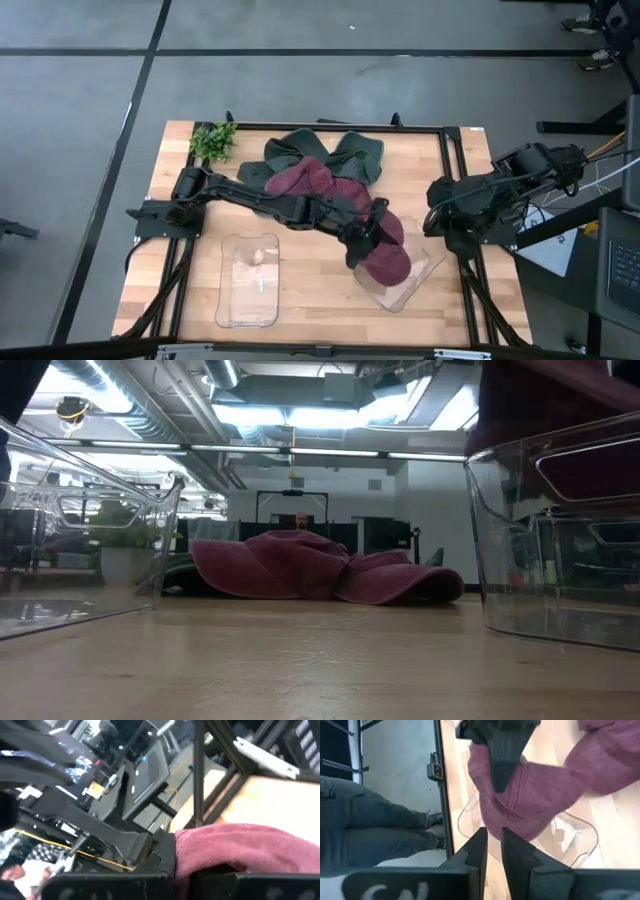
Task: Pick & Place hat
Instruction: Put the right red cap into the right transparent bin
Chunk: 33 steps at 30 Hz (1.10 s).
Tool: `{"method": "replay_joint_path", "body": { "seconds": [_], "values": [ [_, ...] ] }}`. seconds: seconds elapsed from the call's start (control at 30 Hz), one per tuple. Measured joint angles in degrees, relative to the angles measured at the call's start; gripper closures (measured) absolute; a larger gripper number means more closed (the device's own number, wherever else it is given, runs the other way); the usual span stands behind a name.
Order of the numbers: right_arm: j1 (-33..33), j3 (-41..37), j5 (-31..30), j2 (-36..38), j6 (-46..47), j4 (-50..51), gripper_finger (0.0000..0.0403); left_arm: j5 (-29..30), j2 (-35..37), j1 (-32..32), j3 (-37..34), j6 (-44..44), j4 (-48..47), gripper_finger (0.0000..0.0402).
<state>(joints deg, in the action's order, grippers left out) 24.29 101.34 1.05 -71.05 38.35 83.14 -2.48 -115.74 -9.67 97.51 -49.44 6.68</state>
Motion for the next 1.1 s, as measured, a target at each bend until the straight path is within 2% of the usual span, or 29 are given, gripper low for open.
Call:
{"method": "replay_joint_path", "body": {
  "seconds": [0.27, 0.47, 0.7, 1.1],
  "values": [
    [0.0, 0.0, -1.5, -0.1, 0.0, -1.4, 0.0348, 2.0, -3.8, -0.5, -0.1, -8.5, 0.9, 0.0395],
    [0.0, 0.0, -1.5, -0.1, 0.0, -1.5, 0.0348, 3.6, -4.5, -1.2, 0.0, -8.6, 2.5, 0.0376],
    [0.0, 0.0, -2.0, -0.1, 0.1, -2.0, 0.0348, 4.4, -4.5, -1.2, 0.0, -8.2, 3.0, 0.0324],
    [0.0, 0.0, -3.6, -0.1, 0.0, -2.2, 0.0348, 6.8, -4.5, -1.2, 0.0, -1.7, 6.0, 0.0225]
  ]
}}
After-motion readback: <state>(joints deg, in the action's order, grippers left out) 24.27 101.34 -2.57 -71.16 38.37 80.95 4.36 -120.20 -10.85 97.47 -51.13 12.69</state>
